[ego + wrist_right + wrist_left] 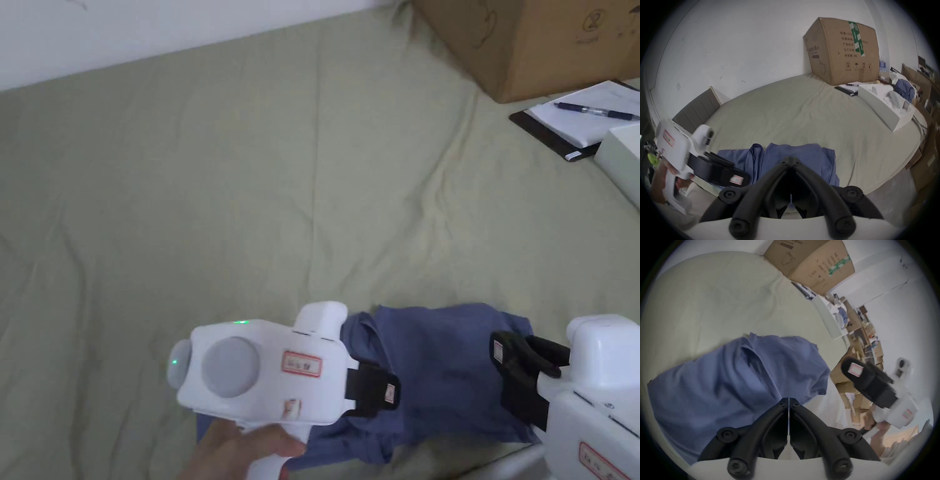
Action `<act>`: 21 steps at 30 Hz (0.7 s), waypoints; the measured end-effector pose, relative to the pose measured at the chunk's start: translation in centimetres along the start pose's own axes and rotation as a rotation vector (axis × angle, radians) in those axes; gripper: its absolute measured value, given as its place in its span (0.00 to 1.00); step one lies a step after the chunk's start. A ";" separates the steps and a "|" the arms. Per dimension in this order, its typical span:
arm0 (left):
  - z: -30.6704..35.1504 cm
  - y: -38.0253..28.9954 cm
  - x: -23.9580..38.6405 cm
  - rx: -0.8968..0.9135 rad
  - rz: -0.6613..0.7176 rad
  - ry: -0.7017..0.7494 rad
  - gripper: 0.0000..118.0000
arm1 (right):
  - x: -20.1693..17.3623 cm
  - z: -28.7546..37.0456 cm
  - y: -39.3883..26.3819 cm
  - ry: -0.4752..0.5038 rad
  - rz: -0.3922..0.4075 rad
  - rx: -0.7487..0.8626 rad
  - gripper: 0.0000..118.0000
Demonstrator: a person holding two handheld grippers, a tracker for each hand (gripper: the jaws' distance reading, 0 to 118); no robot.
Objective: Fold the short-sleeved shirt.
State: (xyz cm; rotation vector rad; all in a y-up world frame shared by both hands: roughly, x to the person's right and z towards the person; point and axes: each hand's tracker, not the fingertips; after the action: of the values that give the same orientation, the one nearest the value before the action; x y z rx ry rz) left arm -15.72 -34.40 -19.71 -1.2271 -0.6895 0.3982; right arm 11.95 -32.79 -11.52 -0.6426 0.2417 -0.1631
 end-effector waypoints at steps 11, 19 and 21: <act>14.8 -7.3 -14.3 0.356 0.378 -0.067 1.00 | -2.5 -0.4 0.6 0.005 0.059 0.009 0.00; 13.8 -9.6 -20.9 0.454 0.534 -0.294 1.00 | -4.4 -1.6 0.9 0.007 0.085 -0.033 0.00; 12.6 -8.8 -21.1 0.405 0.523 -0.294 1.00 | -4.8 -1.9 1.0 0.000 0.104 -0.042 0.00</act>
State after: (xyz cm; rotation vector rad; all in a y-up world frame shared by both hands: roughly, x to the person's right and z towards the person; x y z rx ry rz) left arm -40.44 -41.23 -14.79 -0.9540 -0.4921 1.1146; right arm 6.91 -32.00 -12.75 -0.6706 0.2790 -0.0584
